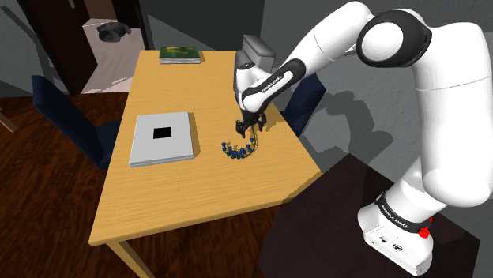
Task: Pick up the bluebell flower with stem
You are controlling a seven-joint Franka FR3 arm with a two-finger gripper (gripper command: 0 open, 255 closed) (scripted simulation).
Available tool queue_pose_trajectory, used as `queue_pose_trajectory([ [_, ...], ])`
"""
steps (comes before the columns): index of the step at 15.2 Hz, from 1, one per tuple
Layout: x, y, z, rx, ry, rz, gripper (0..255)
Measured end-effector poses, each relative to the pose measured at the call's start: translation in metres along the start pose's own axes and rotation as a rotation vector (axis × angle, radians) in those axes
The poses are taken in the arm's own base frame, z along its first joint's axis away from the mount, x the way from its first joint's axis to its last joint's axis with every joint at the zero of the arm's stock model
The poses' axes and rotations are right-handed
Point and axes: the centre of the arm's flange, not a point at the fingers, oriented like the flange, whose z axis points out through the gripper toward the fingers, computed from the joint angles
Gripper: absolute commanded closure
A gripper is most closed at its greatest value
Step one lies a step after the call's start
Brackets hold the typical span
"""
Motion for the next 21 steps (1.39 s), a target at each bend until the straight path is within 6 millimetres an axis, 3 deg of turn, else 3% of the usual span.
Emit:
queue_pose_trajectory([
  [5, 0.003, -0.005, 0.027, -0.001, 0.000, 0.000, 0],
  [6, 0.003, -0.005, 0.028, -0.001, 0.000, 0.001, 255],
  [16, 0.003, -0.006, 0.029, -0.001, 0.000, 0.001, 255],
  [21, 0.001, -0.002, 0.010, 0.000, 0.000, 0.001, 255],
])
